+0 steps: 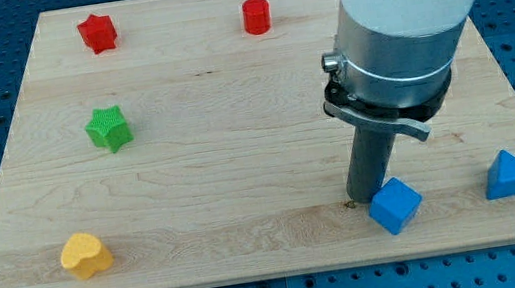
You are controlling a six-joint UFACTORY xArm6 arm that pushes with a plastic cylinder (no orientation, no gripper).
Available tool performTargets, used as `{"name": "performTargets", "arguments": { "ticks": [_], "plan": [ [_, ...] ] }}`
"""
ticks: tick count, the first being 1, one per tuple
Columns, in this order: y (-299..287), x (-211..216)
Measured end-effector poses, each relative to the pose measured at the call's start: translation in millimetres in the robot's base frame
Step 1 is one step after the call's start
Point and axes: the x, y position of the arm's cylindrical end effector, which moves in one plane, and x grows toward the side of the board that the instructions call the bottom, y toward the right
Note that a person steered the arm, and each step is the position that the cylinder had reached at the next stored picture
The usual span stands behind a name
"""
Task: Slide the blue cube close to the blue triangle
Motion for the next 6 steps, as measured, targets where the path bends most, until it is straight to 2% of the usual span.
{"name": "performTargets", "arguments": {
  "ticks": [1, 2, 6],
  "plan": [
    [-45.0, 0.0],
    [-62.6, 10.2],
    [47.6, 26.3]
  ]
}}
